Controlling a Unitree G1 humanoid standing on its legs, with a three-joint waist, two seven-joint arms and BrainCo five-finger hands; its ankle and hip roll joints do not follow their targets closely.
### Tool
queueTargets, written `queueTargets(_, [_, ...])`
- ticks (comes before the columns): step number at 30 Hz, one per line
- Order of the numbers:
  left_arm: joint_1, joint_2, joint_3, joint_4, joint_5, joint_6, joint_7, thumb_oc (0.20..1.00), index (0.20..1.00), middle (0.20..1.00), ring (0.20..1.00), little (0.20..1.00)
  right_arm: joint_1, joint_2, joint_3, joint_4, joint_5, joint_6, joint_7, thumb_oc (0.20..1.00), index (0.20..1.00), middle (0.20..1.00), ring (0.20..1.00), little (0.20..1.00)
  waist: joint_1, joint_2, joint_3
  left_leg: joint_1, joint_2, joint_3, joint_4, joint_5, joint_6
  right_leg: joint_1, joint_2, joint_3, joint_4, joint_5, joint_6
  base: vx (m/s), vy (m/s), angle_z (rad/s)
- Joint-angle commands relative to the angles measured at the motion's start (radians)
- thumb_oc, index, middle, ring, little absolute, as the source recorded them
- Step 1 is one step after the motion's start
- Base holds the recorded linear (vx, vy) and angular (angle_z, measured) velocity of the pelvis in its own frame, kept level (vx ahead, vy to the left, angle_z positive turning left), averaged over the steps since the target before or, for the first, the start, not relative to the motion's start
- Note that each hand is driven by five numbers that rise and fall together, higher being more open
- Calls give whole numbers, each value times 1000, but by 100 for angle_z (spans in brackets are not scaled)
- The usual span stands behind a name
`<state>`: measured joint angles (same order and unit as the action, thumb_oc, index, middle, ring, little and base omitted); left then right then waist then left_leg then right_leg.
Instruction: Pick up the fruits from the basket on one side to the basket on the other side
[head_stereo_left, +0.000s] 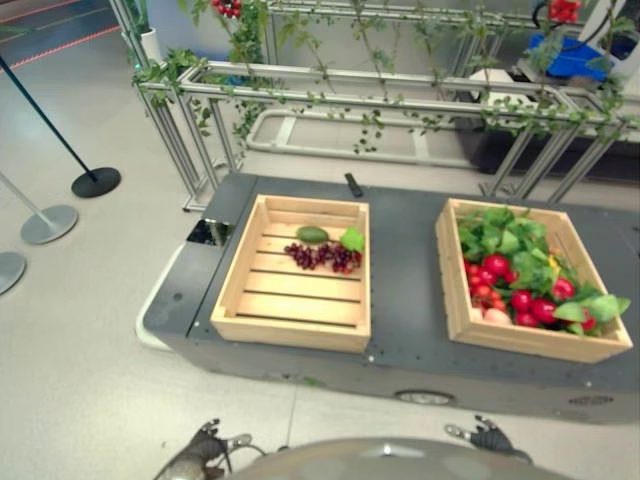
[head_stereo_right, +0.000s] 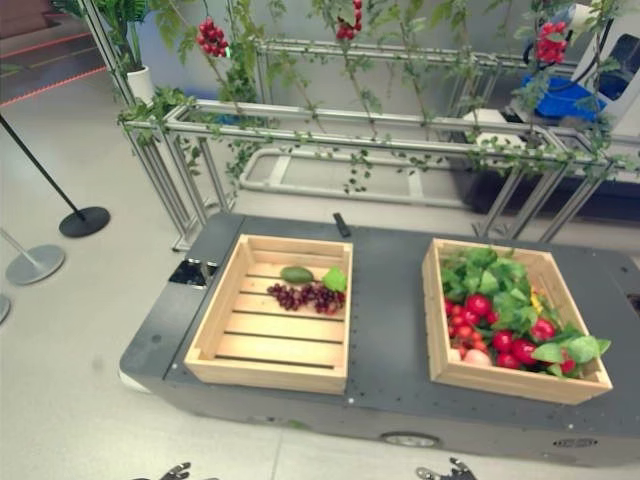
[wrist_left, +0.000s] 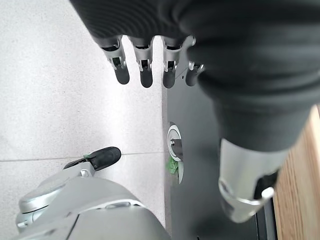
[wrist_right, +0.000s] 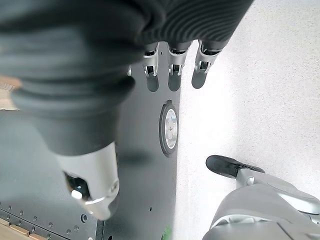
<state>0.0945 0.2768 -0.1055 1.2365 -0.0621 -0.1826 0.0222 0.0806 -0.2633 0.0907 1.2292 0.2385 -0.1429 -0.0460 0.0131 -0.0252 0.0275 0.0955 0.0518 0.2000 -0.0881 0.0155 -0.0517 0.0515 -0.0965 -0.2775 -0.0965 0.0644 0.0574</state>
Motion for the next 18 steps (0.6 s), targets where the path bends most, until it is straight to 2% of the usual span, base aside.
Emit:
queueTargets(1, [-48, -22, -12, 3, -26, -21, 10, 1000, 1000, 1000, 1000, 1000, -83, -20, 21, 50, 1, 0, -3, 1000, 1000, 1000, 1000, 1000, -8, -10, 15, 23, -36, -16, 1, -65, 15, 48, -4, -34, 9, -75, 62, -18, 11, 4])
queueTargets(18, [-45, -28, -22, -16, -41, -18, 12, 1000, 1000, 1000, 1000, 1000, -86, -27, 23, 62, 4, 4, -3, 1000, 1000, 1000, 1000, 1000, -7, -9, 15, 22, -36, -14, 1, -62, 15, 46, -4, -34, 9, -72, 62, -2, 1, 0])
